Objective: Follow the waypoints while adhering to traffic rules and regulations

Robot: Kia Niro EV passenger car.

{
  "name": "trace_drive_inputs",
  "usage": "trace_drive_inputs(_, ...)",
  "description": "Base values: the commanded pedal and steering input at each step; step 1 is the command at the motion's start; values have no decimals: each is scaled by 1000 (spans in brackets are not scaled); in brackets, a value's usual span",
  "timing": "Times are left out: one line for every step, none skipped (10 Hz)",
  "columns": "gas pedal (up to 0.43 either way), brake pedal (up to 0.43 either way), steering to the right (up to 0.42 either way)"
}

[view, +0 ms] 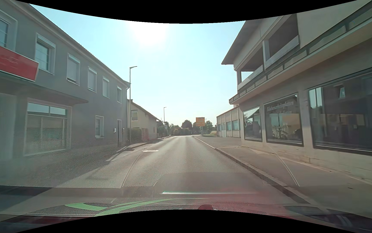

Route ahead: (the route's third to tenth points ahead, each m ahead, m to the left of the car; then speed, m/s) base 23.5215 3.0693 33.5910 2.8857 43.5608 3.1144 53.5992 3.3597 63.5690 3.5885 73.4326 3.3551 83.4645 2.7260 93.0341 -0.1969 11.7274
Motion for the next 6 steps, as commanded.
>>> trace_drive_inputs(110, 0, -11)
trace_drive_inputs(110, 0, -10)
trace_drive_inputs(110, 0, -10)
trace_drive_inputs(110, 0, -10)
trace_drive_inputs(110, 0, -10)
trace_drive_inputs(110, 0, -9)
